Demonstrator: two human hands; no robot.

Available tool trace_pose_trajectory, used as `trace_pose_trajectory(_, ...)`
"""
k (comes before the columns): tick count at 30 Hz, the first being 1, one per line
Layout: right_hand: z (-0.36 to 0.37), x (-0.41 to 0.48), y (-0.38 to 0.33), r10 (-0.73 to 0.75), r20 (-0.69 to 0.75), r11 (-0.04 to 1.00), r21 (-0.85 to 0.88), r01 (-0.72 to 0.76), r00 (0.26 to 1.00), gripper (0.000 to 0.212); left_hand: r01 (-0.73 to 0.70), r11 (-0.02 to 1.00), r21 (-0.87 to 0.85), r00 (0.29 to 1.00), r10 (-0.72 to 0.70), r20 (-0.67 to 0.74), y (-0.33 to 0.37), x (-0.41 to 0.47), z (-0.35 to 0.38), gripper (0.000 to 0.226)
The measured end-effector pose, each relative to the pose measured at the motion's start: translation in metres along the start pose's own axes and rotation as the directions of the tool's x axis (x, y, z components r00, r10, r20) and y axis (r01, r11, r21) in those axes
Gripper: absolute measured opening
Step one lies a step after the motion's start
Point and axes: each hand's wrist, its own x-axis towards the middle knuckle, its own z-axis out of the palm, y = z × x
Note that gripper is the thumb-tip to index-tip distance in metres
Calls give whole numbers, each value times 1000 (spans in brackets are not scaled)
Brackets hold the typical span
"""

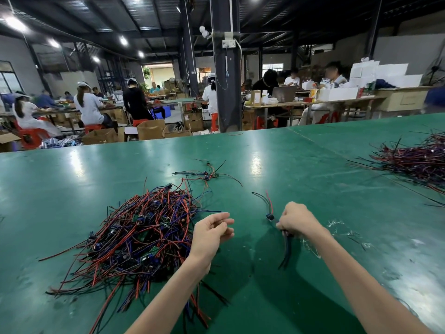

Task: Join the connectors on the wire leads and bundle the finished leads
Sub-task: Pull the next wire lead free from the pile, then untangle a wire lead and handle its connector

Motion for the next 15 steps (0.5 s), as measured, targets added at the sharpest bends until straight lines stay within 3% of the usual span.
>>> trace_pose_trajectory(10,-20,-5,9,111,45,964,-247,-97,993,23,-41,995,92,999,43,-27,-2,-2,0,27)
trace_pose_trajectory(15,-18,-3,8,14,-66,978,-209,-27,998,37,-120,967,224,992,125,-7,-5,-4,1,30)
